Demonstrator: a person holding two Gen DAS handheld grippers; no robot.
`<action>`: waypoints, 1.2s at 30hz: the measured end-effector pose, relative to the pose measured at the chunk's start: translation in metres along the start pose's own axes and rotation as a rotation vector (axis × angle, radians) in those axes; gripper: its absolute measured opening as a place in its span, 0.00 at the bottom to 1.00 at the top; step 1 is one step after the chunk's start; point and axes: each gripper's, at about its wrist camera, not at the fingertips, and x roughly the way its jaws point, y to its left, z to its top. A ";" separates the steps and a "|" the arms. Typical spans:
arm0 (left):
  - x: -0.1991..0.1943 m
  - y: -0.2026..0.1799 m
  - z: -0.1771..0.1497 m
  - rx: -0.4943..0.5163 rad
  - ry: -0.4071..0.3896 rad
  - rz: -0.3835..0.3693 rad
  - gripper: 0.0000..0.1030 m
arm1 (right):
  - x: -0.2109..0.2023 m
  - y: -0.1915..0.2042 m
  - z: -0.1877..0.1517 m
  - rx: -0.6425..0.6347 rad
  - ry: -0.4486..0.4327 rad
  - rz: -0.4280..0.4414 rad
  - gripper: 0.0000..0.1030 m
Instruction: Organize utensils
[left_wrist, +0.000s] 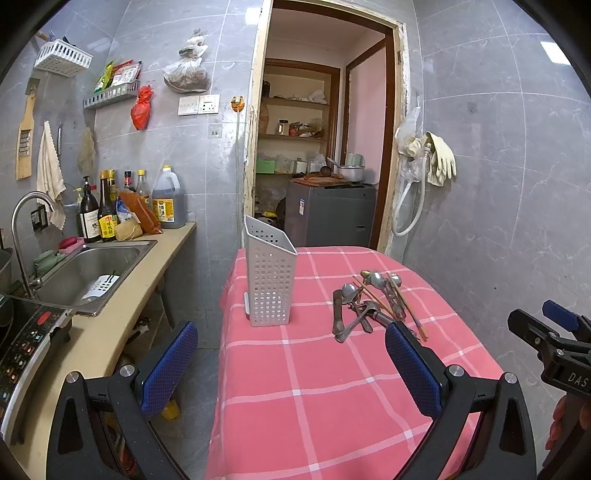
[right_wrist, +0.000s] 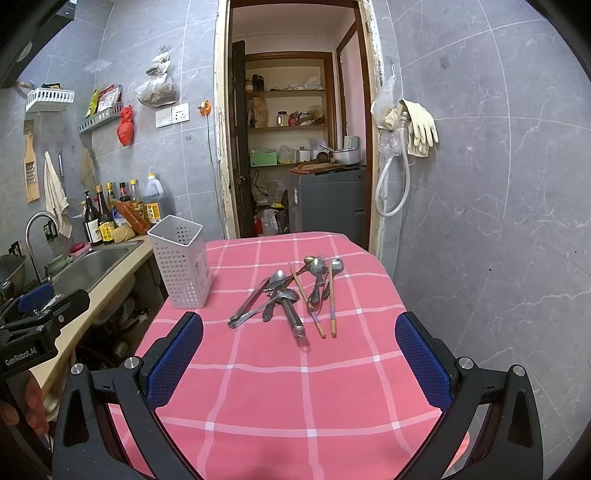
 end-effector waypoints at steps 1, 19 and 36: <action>0.000 0.000 0.000 0.000 0.000 -0.002 0.99 | 0.000 0.000 0.000 -0.001 0.000 0.000 0.99; 0.001 -0.002 -0.001 -0.001 -0.001 -0.004 0.99 | -0.002 0.002 -0.008 -0.004 0.002 0.003 0.99; 0.004 -0.003 -0.003 0.001 0.000 -0.008 0.99 | -0.001 0.003 -0.008 -0.005 0.006 0.003 0.99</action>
